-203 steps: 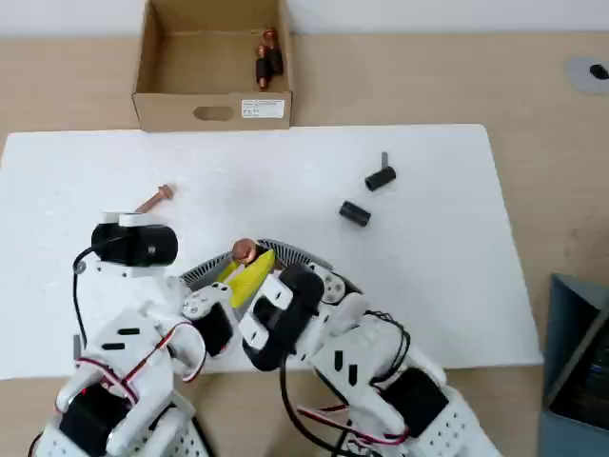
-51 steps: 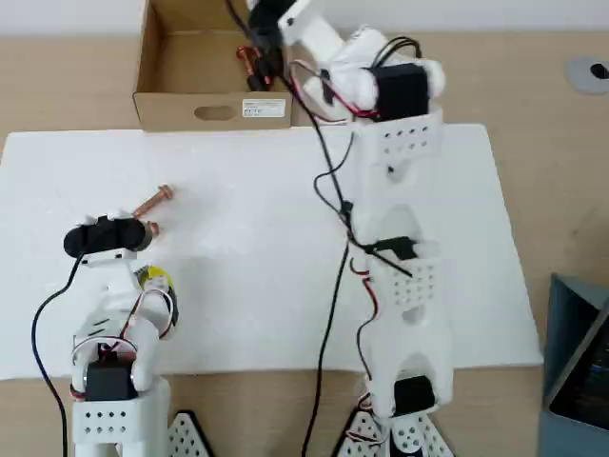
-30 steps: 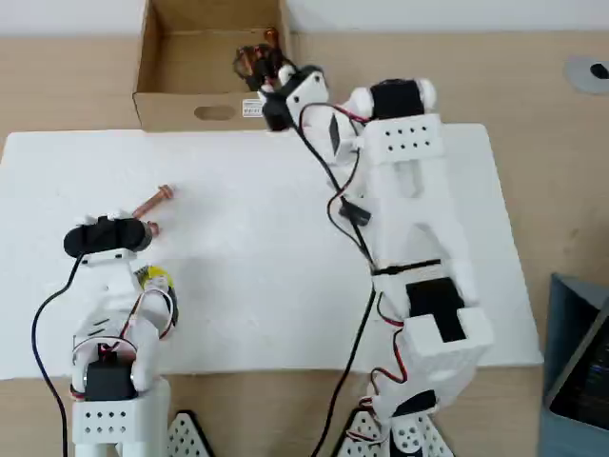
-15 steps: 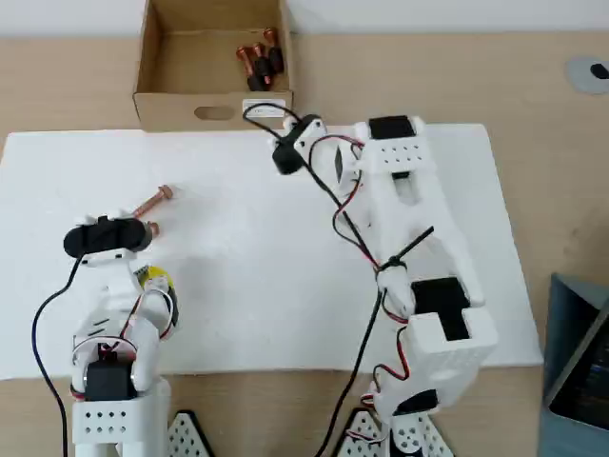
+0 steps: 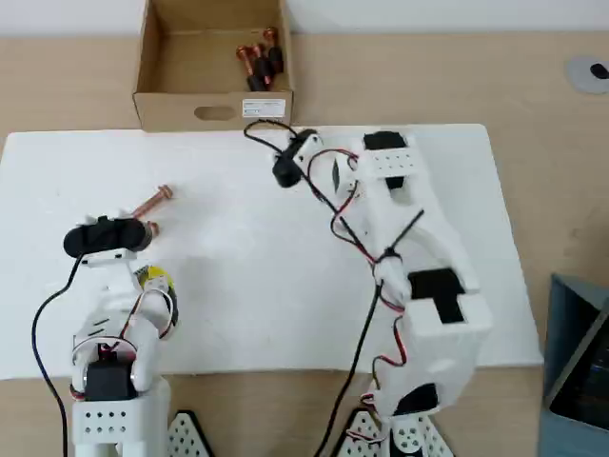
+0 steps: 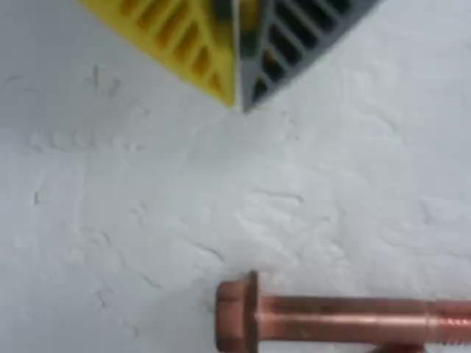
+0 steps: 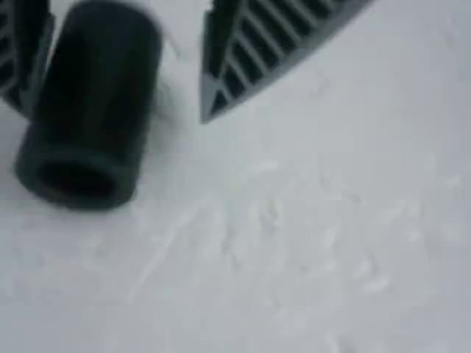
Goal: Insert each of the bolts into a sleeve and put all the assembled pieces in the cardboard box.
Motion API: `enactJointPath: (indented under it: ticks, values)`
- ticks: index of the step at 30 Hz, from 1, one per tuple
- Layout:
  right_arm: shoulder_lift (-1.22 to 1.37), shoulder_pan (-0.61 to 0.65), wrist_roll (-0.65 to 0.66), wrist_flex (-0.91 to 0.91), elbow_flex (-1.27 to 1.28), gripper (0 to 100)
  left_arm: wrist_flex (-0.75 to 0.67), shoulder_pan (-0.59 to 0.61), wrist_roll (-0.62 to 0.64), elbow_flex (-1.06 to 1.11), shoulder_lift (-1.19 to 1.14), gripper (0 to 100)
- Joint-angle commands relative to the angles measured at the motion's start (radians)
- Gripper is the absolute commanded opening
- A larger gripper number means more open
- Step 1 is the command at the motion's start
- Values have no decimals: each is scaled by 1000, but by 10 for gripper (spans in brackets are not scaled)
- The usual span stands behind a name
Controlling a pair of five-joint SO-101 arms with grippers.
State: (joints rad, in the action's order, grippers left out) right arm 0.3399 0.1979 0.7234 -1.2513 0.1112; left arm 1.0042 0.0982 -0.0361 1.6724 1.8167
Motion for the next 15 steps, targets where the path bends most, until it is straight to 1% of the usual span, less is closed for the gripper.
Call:
enactJointPath:
  ticks: [1, 6, 9, 12, 15]
  values:
    - [65, -39, 8, 5, -97, 164, -12, 8, -2, -9, 5, 1]
    - [163, -65, 12, -35, -188, 157, -12, 8, -2, -9, 5, 1]
    - [196, -65, 11, -58, -219, 104, -12, 8, -2, -9, 5, 1]
    - [202, -65, 6, -60, -223, 18, -12, 8, -2, -9, 5, 1]
    - [191, -65, 6, -78, -223, 11, -12, 8, -2, -9, 5, 1]
